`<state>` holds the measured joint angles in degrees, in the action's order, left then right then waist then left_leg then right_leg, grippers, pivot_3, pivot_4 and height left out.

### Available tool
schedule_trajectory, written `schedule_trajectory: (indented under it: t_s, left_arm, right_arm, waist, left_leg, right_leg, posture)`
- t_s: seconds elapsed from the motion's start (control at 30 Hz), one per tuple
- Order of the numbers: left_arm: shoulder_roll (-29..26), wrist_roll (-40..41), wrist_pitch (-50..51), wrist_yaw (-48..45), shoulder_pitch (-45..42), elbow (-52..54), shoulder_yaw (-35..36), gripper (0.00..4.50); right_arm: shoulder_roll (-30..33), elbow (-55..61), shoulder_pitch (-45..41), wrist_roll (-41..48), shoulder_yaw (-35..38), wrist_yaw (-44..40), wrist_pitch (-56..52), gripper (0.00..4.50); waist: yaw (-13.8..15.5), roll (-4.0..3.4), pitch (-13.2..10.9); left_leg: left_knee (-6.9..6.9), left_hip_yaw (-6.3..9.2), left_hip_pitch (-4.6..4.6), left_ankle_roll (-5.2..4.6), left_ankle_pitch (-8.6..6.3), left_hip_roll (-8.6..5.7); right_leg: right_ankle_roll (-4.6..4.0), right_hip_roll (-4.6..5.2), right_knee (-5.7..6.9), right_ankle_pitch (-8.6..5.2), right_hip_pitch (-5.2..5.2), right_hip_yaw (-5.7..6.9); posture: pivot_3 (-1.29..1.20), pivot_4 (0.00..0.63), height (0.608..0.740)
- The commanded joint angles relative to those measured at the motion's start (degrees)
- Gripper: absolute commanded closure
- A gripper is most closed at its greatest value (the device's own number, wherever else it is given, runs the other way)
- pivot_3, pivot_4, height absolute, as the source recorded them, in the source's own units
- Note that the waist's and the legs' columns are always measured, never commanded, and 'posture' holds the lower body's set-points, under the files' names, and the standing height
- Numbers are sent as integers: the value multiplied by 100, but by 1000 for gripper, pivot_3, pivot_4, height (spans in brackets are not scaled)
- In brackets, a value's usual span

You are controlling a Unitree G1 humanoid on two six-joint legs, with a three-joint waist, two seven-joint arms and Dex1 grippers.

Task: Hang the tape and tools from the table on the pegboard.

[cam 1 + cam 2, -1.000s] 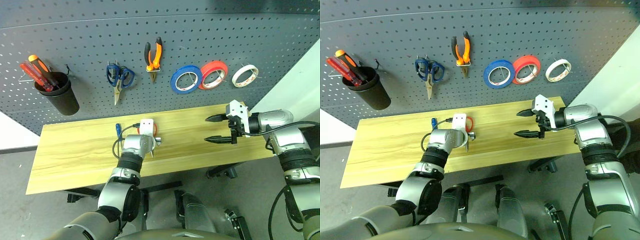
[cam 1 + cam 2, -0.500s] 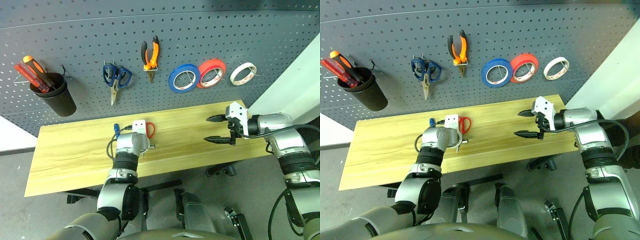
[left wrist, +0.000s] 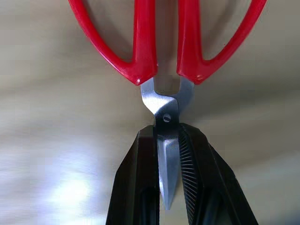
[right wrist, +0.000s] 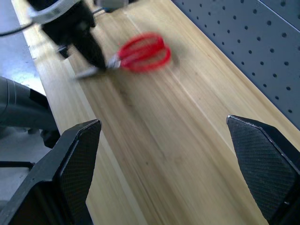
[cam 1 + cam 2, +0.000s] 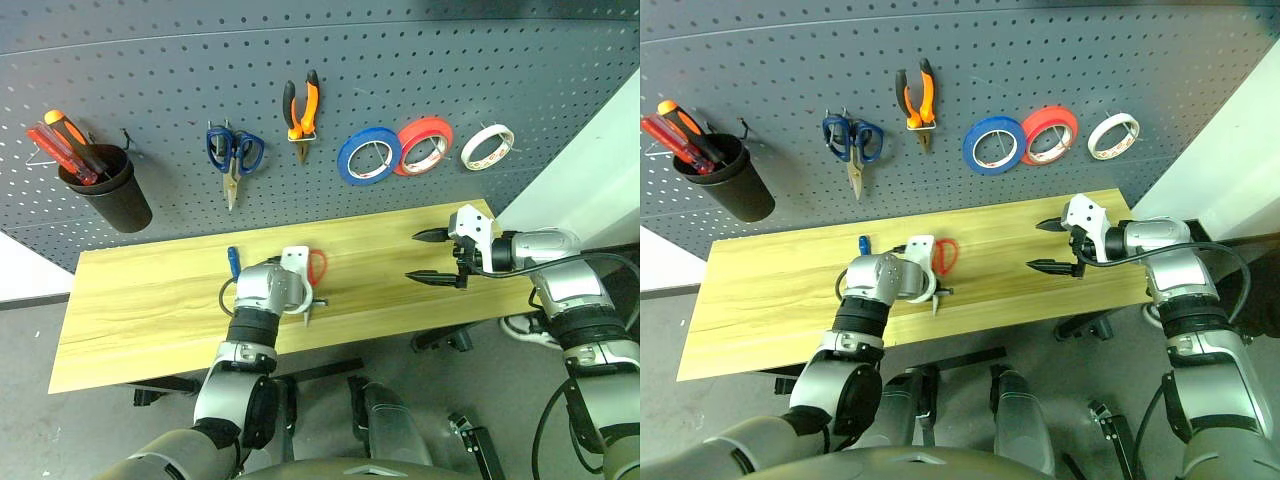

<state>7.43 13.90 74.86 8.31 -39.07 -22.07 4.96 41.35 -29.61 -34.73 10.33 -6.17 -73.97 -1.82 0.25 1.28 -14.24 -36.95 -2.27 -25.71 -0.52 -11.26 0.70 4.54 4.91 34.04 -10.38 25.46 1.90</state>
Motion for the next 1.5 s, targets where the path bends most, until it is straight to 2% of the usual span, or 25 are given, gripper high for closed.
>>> schedule_trajectory:
  t_s: [0.03,0.13,0.33,0.53,0.67,0.87,0.97,1.03,1.17,1.37,1.5]
  left_arm:
    - [-623,376,690,-871,102,945,-588,4211]
    - [-1421,758,1055,-1711,184,1649,-1181,4211]
    - [-3193,878,427,-2928,483,3128,-2308,4211]
    - [-4043,1138,-142,-3614,1066,4213,-1969,4211]
    - [-4727,1159,-1013,-4309,1585,4577,-1815,4211]
    - [-5309,1124,-2443,-5259,2196,4740,-1476,4211]
    - [-5343,1080,-2982,-5412,2433,4691,-1316,4211]
    - [-5190,1269,-2983,-5377,2481,4566,-1068,4211]
    - [-4779,1313,-3680,-5337,2565,4563,-698,4211]
    - [-4286,1065,-4603,-5034,2745,4725,-367,4211]
    - [-3663,760,-4953,-4091,2636,4623,-108,4211]
  right_arm:
    - [-6,125,-119,146,210,-50,13,0]
    - [8,182,-87,183,238,-105,18,0]
    - [18,312,-60,270,321,-154,-69,0]
    - [80,429,-92,507,521,-230,-329,0]
    - [206,690,-26,791,673,-460,-755,0]
    - [325,994,129,907,672,-652,-948,0]
    - [341,1208,103,1096,740,-731,-1146,0]
    - [365,1402,151,1233,787,-795,-1221,0]
    - [385,1764,252,1456,889,-799,-1421,0]
    - [422,2140,179,1618,1005,-700,-1617,0]
    - [405,2219,74,1633,1008,-649,-1685,0]
  waist:
    - [-18,1,0]
    - [-102,-1,1]
    - [-93,-5,3]
    - [-78,-7,5]
    - [-85,-11,7]
    - [-83,-27,28]
    - [-81,-46,54]
    - [-71,-44,71]
    - [-21,-41,172]
    - [57,-42,347]
    - [135,-37,415]
  left_leg:
    - [1,1,-2,0,0,0]
    - [4,7,-3,-2,2,8]
    - [8,5,-2,0,0,11]
    - [7,5,-9,10,-6,1]
    - [10,4,-13,11,-6,2]
    - [12,-3,-21,11,-6,4]
    - [11,-19,-29,11,-6,2]
    - [9,-27,-34,10,-6,2]
    - [6,-37,-44,8,-5,3]
    - [-5,-45,-44,1,-1,3]
    - [-14,-44,-39,6,-6,3]
  right_leg:
    - [-1,-1,1,1,3,0]
    - [-16,-13,5,10,6,1]
    - [-23,-11,-2,13,6,-3]
    - [-25,9,-9,14,6,-2]
    - [-26,13,-12,15,10,-3]
    - [-27,6,-12,16,20,-1]
    - [-28,10,-17,19,26,-3]
    - [-26,11,-17,20,30,-1]
    - [-16,5,-16,26,35,3]
    - [-7,1,-15,34,33,1]
    - [-5,2,-17,36,22,1]
  posture:
    - [-39,235,740]
    - [-33,222,740]
    - [-14,199,740]
    - [-3,168,740]
    - [7,149,740]
    - [19,111,740]
    - [28,96,740]
    - [38,85,740]
    - [55,68,740]
    - [71,50,740]
    - [75,43,740]
